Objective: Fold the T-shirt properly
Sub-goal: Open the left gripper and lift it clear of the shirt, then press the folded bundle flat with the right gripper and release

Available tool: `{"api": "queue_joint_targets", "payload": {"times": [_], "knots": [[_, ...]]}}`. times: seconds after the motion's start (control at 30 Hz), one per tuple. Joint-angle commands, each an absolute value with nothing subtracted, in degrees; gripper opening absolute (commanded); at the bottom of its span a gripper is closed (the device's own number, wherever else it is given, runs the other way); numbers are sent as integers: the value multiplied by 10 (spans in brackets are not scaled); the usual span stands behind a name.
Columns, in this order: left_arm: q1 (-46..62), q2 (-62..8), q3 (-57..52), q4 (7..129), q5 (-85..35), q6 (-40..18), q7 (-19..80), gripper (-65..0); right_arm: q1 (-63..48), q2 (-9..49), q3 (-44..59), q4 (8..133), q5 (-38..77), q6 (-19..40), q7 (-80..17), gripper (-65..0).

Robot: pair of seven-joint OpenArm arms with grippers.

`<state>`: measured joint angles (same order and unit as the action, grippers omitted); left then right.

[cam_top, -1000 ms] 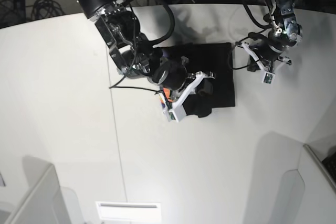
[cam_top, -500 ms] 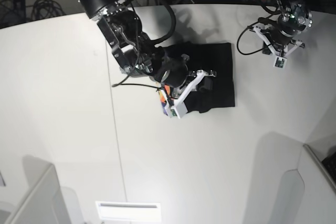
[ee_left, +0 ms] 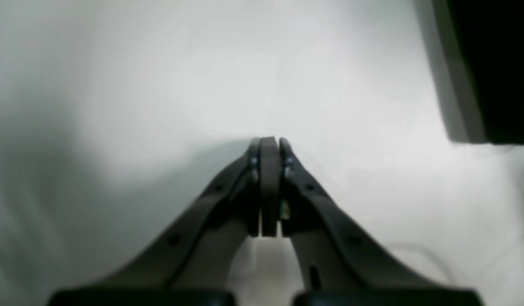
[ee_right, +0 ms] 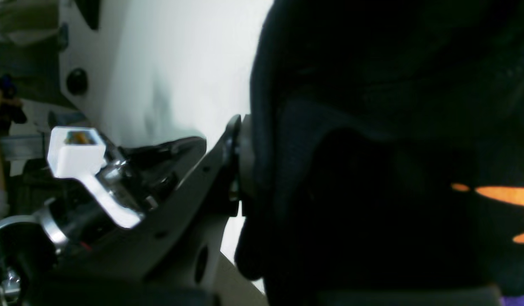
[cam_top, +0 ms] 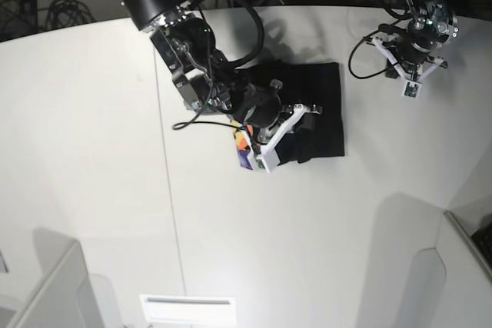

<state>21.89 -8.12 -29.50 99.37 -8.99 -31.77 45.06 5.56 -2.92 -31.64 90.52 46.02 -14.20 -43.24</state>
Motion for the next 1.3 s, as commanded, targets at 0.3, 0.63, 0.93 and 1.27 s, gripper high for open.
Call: {"api": "queue_joint_targets", "payload": {"times": [0.3, 0.63, 0.93, 1.27], "knots": [[230, -91, -342, 1002, -90, -318, 448, -650, 75, -46, -317, 868, 467, -138, -400, -501], [230, -91, -342, 1002, -90, -318, 448, -650, 75, -56, -318, 858, 467, -140, -397, -278], [230, -91, -342, 1002, -90, -318, 448, -650, 93, -57, -349, 858, 466, -140, -396, -276], [231, -91, -342, 1002, -90, -318, 448, -650, 146, -69, -422, 792, 466, -141, -371, -281]]}}
